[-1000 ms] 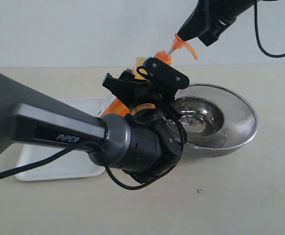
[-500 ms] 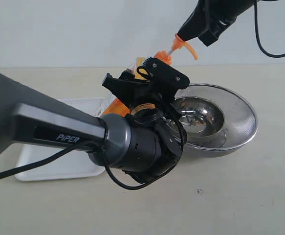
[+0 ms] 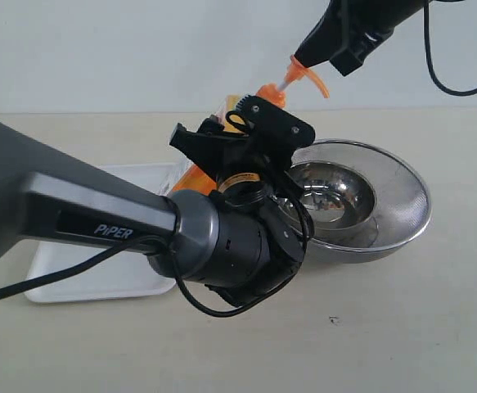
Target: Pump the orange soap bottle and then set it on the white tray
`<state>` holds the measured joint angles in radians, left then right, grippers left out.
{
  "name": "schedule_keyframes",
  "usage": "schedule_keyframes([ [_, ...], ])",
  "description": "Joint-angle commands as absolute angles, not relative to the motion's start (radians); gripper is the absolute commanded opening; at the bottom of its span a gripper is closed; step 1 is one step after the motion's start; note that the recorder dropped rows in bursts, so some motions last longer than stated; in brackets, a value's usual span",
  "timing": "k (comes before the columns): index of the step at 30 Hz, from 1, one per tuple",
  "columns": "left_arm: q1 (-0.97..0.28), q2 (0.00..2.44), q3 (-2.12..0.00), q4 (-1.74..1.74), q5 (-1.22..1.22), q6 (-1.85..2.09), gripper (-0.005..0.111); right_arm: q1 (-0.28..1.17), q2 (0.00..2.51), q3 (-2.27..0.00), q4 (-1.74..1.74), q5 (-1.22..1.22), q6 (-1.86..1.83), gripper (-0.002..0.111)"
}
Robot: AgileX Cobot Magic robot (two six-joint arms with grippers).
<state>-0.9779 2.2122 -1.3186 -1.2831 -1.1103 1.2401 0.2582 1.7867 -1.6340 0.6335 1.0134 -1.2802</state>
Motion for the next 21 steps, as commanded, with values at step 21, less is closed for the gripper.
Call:
schedule_keyframes([
  [21,-0.99,2.158,-1.338,-1.187,-1.151,1.037,0.005,0.278,1.827,-1.599,0.615,1.13,-1.291,0.0],
])
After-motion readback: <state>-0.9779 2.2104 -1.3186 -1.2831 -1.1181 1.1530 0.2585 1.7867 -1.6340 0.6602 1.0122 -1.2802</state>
